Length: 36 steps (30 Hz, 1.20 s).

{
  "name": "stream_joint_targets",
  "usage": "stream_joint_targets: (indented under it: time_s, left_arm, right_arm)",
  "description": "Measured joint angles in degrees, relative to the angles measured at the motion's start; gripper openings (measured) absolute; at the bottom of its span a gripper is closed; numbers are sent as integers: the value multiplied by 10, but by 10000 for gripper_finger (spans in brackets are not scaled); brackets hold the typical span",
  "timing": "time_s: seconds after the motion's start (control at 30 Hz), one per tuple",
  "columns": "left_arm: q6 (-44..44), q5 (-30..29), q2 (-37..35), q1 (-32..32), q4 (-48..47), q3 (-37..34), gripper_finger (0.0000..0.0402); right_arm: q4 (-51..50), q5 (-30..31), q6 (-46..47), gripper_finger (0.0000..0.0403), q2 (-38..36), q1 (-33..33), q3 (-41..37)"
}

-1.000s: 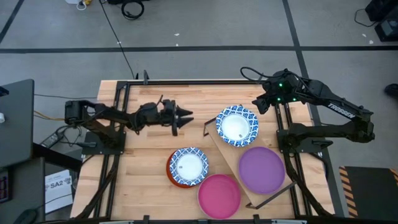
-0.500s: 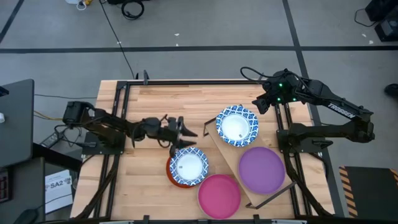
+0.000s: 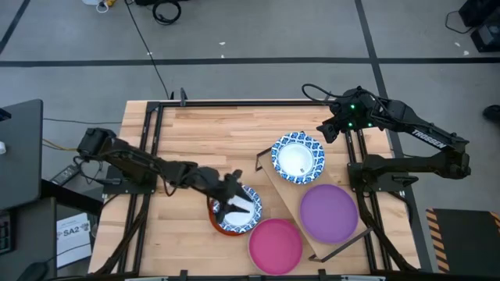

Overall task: Place and stack plates onto a shelf
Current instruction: Stack the white bowl on top of the white bowls on the shelf

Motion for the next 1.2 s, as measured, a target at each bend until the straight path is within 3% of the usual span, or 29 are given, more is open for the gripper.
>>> stream_joint_targets:
  time_s: [0.2,0.43,0.9,1.0,1.2]
  left_arm:
    - [45,-30,0,-40,-230,122,178]
    - [42,-98,0,-108,-386,206,178]
    - [-78,-208,2,-224,-494,191,178]
    - [-90,-240,2,-237,-522,187,178]
    - [-91,-250,2,-242,-526,155,178]
  right_arm:
    - [0,0,0,192,0,0,0]
    - [0,0,0,192,0,0,0]
    - [0,0,0,192,0,0,0]
    - [0,0,0,192,0,0,0]
    - [0,0,0,192,0,0,0]
